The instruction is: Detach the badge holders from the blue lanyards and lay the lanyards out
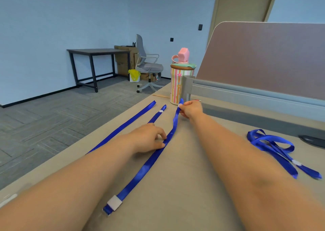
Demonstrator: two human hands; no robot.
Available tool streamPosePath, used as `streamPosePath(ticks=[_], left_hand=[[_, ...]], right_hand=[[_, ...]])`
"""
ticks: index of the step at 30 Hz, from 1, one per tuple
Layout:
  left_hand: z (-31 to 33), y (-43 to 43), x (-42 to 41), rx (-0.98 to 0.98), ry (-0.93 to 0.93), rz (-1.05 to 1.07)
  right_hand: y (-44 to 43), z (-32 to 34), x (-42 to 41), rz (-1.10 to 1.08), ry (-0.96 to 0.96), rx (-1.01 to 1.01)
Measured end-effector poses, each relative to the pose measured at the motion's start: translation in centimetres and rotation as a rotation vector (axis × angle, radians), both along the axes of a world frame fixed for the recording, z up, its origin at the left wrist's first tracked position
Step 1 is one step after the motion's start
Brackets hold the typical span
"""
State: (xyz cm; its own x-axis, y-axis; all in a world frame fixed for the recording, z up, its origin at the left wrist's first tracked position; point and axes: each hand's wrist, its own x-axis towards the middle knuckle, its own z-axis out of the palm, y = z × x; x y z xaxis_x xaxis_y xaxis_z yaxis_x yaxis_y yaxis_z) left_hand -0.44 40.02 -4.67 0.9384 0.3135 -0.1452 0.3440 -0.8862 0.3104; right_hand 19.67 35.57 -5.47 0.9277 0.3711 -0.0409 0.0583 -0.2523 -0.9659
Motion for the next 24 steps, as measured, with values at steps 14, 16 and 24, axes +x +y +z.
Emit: streamPosePath(ticks=[14, 16, 24], left_hand=[[0.8, -1.6, -0.6, 0.045, 0.096, -0.044], [0.9, -1.4, -0.7, 0.048, 0.132, -0.080], [0.5, -0.4, -1.2, 0.007, 0.039, -0.073]], right_hand=[[0.4, -1.8, 0.0, 0.032, -0.151, -0.095], [0.7, -2.1, -0.1, 0.039, -0.189, -0.130], [1.0, -2.1, -1.3, 0.113, -0.436, -0.333]])
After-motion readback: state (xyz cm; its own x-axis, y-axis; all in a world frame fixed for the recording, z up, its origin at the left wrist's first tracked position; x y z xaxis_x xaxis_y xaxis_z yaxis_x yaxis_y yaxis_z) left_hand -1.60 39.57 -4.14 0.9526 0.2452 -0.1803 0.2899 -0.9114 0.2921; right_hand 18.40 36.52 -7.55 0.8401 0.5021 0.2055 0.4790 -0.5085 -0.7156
